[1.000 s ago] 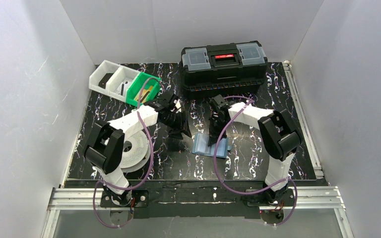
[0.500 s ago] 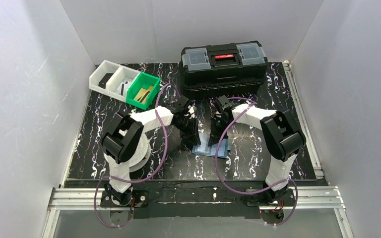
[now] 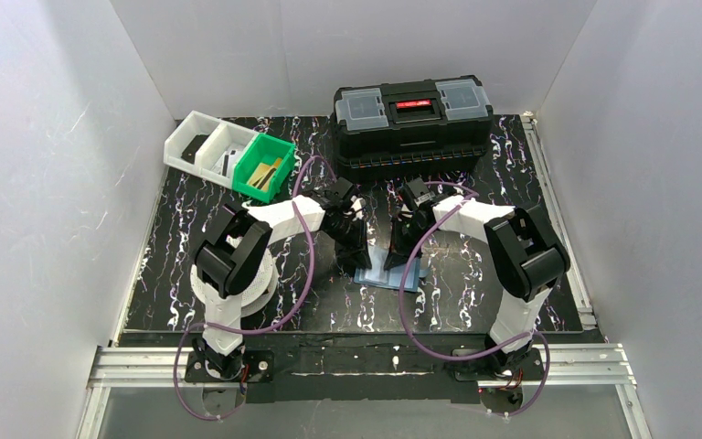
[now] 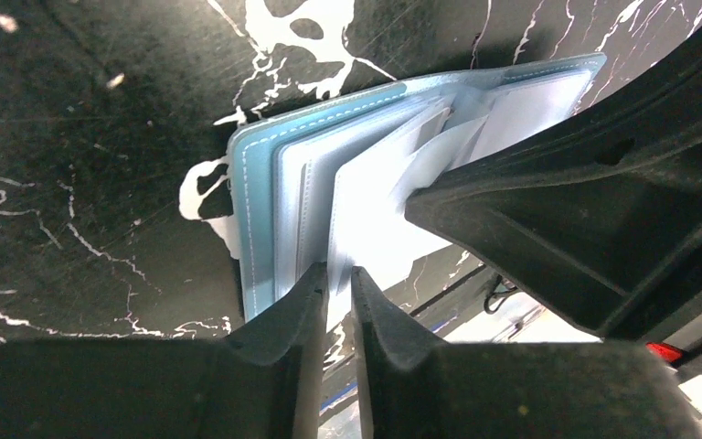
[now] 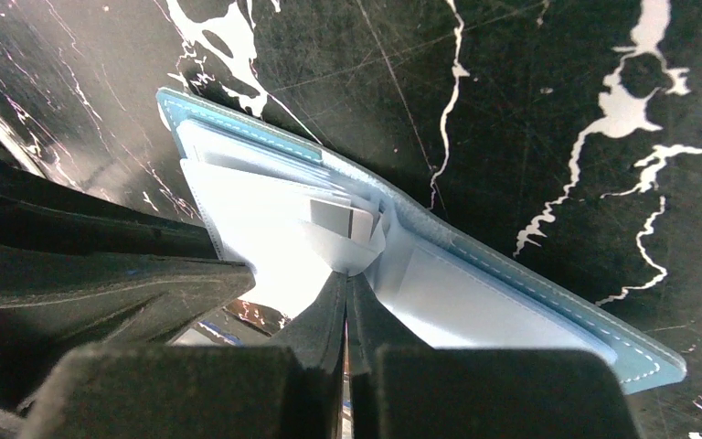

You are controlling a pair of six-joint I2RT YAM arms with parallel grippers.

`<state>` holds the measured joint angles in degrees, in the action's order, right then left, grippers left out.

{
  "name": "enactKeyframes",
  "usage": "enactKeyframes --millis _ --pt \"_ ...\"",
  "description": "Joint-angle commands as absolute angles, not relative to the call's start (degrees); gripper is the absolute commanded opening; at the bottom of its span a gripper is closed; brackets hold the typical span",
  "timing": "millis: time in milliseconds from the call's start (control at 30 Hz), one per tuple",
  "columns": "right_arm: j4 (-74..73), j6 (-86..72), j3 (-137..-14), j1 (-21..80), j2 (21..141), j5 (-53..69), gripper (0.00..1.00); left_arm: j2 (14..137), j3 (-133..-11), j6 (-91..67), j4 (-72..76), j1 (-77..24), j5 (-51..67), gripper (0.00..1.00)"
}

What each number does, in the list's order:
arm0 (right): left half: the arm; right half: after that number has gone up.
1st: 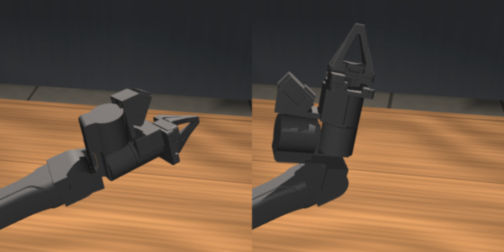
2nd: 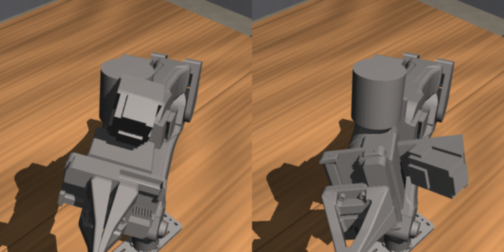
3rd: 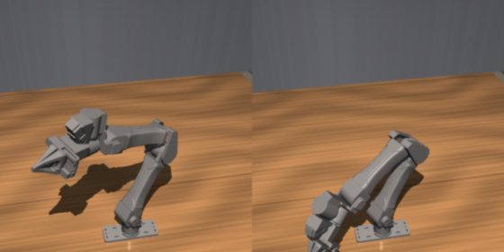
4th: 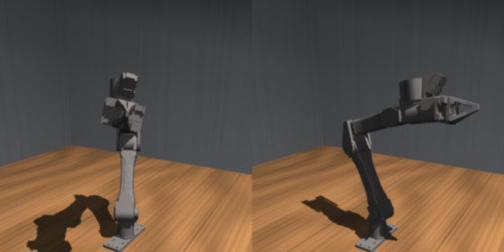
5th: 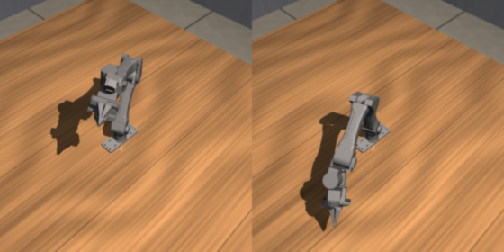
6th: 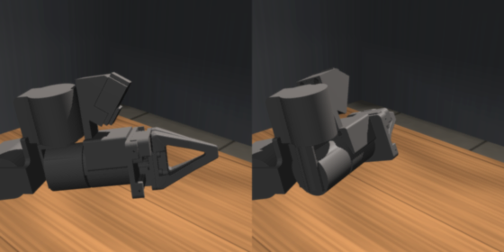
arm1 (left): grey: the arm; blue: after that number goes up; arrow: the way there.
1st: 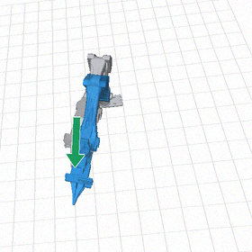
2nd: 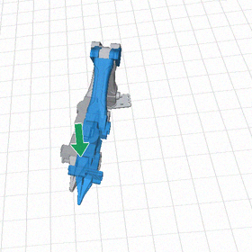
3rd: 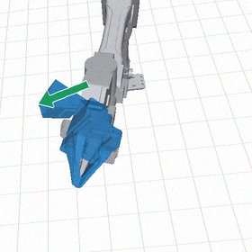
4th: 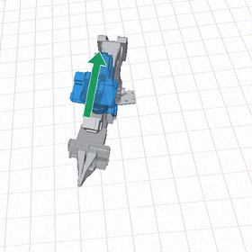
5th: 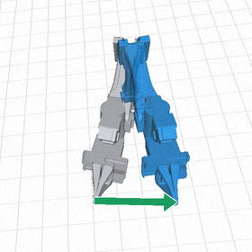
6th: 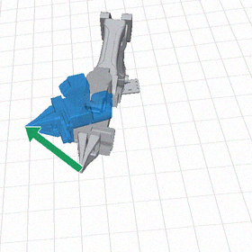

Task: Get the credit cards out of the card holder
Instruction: Remove the credit card from the card holder.

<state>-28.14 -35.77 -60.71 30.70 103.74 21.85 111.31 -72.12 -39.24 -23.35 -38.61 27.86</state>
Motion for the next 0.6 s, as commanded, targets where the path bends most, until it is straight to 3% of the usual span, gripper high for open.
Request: enactKeyframes --millis 0,133,400,567 --pt "-27.4 -34.5 -58.4 30.6 103.0 20.4 0.06 111.5 -73.6 -40.9 -22.0 -39.9 29.4 0.11" --pt "-27.3 -34.5 -58.8 30.4 101.9 20.9 0.23 110.5 -72.4 -43.9 -20.3 -40.0 29.3 0.0" --pt "-28.2 -35.1 -60.2 30.4 97.8 21.9 0.48 104.6 -69.6 -48.8 -19.6 -40.0 24.4 0.0" --pt "-29.4 -34.7 -62.1 30.4 96.3 22.9 0.57 100.7 -69.8 -47.1 -25.6 -40.1 17.3 0.0"
